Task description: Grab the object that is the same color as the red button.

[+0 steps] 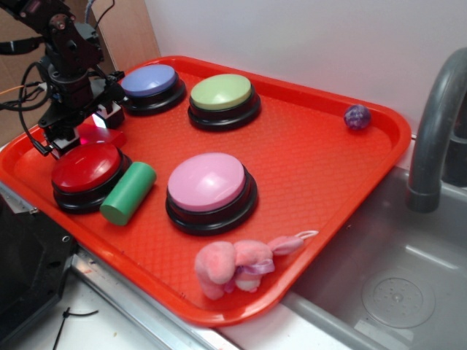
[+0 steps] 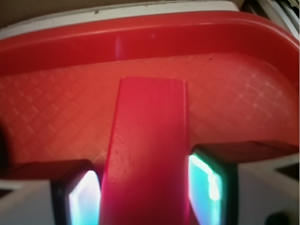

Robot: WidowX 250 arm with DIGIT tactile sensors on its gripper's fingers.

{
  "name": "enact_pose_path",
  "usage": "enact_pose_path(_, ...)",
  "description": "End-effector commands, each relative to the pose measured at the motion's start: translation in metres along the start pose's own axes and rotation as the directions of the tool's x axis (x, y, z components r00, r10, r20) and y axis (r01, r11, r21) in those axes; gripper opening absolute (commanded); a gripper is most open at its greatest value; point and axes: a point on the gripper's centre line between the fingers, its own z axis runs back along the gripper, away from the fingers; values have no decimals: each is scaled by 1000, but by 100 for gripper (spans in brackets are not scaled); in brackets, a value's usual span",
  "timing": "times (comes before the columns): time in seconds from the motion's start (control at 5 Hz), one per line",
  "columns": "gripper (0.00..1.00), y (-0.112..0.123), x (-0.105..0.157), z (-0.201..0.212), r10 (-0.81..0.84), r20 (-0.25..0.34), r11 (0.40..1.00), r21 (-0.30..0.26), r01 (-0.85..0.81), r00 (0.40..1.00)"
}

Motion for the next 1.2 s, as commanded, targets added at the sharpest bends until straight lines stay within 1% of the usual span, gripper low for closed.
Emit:
enact_pose_path(0.0,0,-4,11,30,-238,-9,971,-27,238,971)
enact_pose_path(0.2,0,-15,11,68,-392,10,917,-74,392,920)
enact_pose_path(0.4,0,-25,3,101,-543,6,829,-154,537,840)
enact_pose_path(0.6,0,-34,-24,138,-721,47,666,-229,710,691)
enact_pose_path(0.8,0,-38,-48,161,-864,20,468,-336,818,503)
enact_pose_path(1.0,0,-34,-62,181,-957,64,239,-378,894,283)
